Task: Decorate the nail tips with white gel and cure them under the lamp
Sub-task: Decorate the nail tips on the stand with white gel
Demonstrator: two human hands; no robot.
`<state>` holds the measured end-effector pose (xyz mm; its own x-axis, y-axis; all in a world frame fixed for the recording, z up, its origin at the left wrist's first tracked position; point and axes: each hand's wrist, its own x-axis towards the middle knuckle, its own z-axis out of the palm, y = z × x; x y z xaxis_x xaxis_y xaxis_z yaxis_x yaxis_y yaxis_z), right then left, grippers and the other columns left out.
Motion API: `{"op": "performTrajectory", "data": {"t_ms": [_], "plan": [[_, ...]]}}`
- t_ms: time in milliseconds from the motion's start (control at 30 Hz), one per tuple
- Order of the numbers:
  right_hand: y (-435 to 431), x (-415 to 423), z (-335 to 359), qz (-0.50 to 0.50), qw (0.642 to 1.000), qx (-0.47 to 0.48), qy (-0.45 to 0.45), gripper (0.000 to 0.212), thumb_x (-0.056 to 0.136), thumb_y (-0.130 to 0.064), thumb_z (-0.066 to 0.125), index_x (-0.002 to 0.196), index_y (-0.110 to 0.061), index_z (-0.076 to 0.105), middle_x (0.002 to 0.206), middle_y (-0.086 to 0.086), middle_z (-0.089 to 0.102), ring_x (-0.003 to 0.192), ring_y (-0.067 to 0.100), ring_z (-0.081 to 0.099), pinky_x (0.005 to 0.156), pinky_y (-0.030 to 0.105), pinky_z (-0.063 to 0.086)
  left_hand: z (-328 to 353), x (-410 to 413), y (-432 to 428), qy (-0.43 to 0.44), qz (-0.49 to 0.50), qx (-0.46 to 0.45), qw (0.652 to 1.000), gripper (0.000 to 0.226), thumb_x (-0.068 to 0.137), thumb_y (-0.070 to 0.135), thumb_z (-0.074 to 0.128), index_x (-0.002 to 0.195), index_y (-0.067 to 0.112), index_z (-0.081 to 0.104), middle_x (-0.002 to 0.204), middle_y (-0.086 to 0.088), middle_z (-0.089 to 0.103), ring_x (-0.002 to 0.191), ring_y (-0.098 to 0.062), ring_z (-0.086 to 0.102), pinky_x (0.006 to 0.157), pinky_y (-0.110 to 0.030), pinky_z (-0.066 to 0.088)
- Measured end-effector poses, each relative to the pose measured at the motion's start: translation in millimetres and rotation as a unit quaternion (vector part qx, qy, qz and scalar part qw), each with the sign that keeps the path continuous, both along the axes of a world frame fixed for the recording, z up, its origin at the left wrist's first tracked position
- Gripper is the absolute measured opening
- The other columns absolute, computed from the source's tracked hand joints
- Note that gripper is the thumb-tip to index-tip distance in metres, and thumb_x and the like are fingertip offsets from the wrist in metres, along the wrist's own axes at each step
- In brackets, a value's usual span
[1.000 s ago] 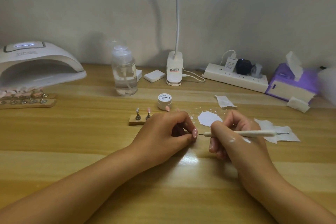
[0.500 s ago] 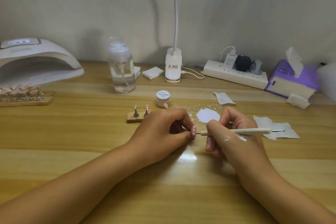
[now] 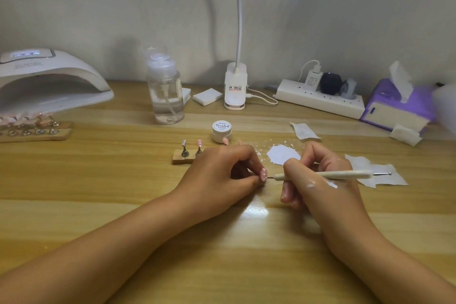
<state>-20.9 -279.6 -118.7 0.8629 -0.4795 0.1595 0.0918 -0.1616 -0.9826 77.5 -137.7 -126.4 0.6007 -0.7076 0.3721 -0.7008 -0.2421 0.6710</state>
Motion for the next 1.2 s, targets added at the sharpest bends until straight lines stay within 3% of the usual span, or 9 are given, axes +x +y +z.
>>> {"op": "performTrajectory", "data": {"t_ms": [300, 600, 733, 900, 1033, 1133, 1200], "plan": [[-1, 0, -2, 0.005, 1.0, -0.021, 0.006, 0.016, 0.065, -0.019, 0.057, 0.055, -0.021, 0.045, 0.046, 0.013, 0.061, 0.04, 0.012, 0.05, 0.042, 0.017, 0.039, -1, 0, 0, -0.007, 0.001, -0.002, 1.0, 0.017, 0.081, 0.01, 0.075, 0.078, 0.026, 0.069, 0.065, 0.033, 0.059, 0.062, 0.007, 0.057, 0.059, -0.007, 0.034], [0, 0, -1, 0.001, 0.999, 0.028, -0.018, 0.019, 0.064, -0.013, 0.057, 0.054, -0.019, 0.042, 0.047, 0.017, 0.059, 0.039, 0.014, 0.049, 0.041, 0.017, 0.04, -1, 0, 1, -0.005, 0.0, -0.005, 1.0, 0.017, 0.081, 0.011, 0.077, 0.078, 0.026, 0.07, 0.066, 0.034, 0.06, 0.064, 0.007, 0.059, 0.06, -0.007, 0.035], [-2, -1, -2, -0.023, 0.997, 0.05, -0.055, 0.031, 0.081, -0.006, 0.068, 0.062, -0.015, 0.046, 0.05, 0.014, 0.062, 0.04, 0.013, 0.049, 0.041, 0.018, 0.041, 0, 0, 0, -0.005, 0.002, -0.003, 1.0, 0.012, 0.081, 0.012, 0.076, 0.079, 0.023, 0.071, 0.068, 0.033, 0.06, 0.066, 0.005, 0.06, 0.061, -0.009, 0.035], [-3, -3, -3, -0.097, 0.989, 0.017, -0.113, 0.02, 0.097, -0.027, 0.063, 0.082, -0.019, 0.051, 0.062, 0.001, 0.064, 0.051, 0.011, 0.059, 0.052, 0.023, 0.055, 1, -6, 3, -0.063, 0.001, 0.006, 0.998, 0.014, 0.082, 0.011, 0.074, 0.082, 0.024, 0.069, 0.066, 0.033, 0.057, 0.066, 0.008, 0.056, 0.06, -0.006, 0.033], [-7, 0, -8, -0.117, 0.992, -0.001, -0.037, 0.019, 0.096, -0.039, 0.06, 0.088, -0.026, 0.048, 0.058, -0.006, 0.056, 0.053, 0.014, 0.065, 0.058, 0.034, 0.057, 2, -16, 2, -0.171, 0.018, 0.02, 0.985, 0.011, 0.083, 0.02, 0.068, 0.087, 0.03, 0.065, 0.078, 0.02, 0.059, 0.074, 0.002, 0.051, 0.064, -0.022, 0.046], [-9, 0, -11, -0.11, 0.993, -0.033, -0.003, 0.019, 0.095, -0.044, 0.057, 0.082, -0.033, 0.048, 0.066, -0.01, 0.059, 0.057, 0.015, 0.072, 0.063, 0.032, 0.048, 3, -17, 3, -0.157, 0.05, -0.045, 0.985, 0.011, 0.083, 0.019, 0.068, 0.085, 0.029, 0.065, 0.085, 0.02, 0.066, 0.079, 0.003, 0.057, 0.072, -0.027, 0.051], [-8, -1, -13, -0.104, 0.993, -0.064, 0.009, 0.019, 0.094, -0.048, 0.057, 0.084, -0.034, 0.049, 0.067, -0.016, 0.06, 0.06, 0.012, 0.073, 0.064, 0.033, 0.046, 11, -12, 7, -0.116, 0.092, -0.09, 0.985, 0.014, 0.082, 0.017, 0.073, 0.083, 0.03, 0.067, 0.084, 0.019, 0.067, 0.082, -0.003, 0.062, 0.073, -0.018, 0.048]]}}
